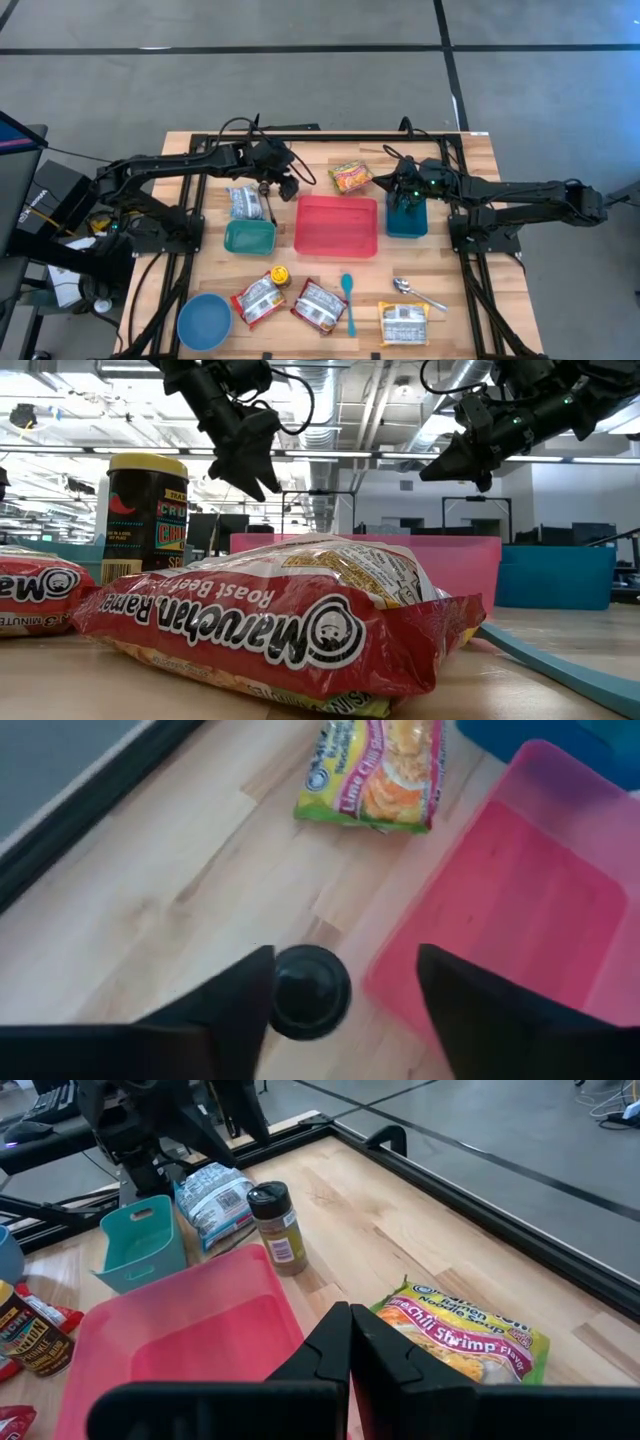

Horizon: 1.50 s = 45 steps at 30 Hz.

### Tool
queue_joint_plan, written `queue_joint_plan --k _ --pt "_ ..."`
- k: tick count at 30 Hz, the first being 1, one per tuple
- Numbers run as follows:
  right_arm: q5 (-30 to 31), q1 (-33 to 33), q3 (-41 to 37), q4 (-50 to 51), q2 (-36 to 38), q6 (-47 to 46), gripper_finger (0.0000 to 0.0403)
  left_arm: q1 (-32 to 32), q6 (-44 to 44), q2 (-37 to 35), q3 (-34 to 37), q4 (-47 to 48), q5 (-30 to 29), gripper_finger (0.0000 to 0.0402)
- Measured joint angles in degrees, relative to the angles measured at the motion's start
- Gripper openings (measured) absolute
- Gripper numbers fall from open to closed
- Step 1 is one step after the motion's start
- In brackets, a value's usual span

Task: Pick & Place Food Item
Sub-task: Put the black seasoning bottle into the blue bin

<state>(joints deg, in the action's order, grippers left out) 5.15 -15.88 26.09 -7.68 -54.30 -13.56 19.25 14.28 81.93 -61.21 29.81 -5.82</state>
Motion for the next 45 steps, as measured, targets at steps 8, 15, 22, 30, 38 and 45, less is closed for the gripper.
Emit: queue_joint_plan --k 8,15,22,30,38,45 --pt "0.0 0.0 0.0 0.0 0.0 0.0 0.0 0.0 0.11 0.0 0.0 -0.27 -2.83 0.0329" --pt "-0.02 0.0 0.0 0.0 0.0 0.0 0.0 0.0 0.11 -0.01 0.32 -0.7 -2.83 0.0347" --pt "-0.04 0.0 0.0 -0.02 -0.01 -0.03 0.0 0.92 -0.35 0.0 5.18 -6.12 -2.83 0.0347" --pt "-0.36 0.02 0.02 -0.02 0.0 -0.04 0.0 2.71 0.09 0.0 9.62 -11.34 1.34 0.0347" --pt "-0.35 0.04 0.02 -0.02 0.0 -0.04 0.0 2.43 0.11 0.0 12.1 -14.97 1.48 0.0347" --pt "-0.33 0.04 0.02 -0.02 0.0 -0.04 0.0 2.09 0.11 1.73 13.79 -19.05 1.35 0.0347"
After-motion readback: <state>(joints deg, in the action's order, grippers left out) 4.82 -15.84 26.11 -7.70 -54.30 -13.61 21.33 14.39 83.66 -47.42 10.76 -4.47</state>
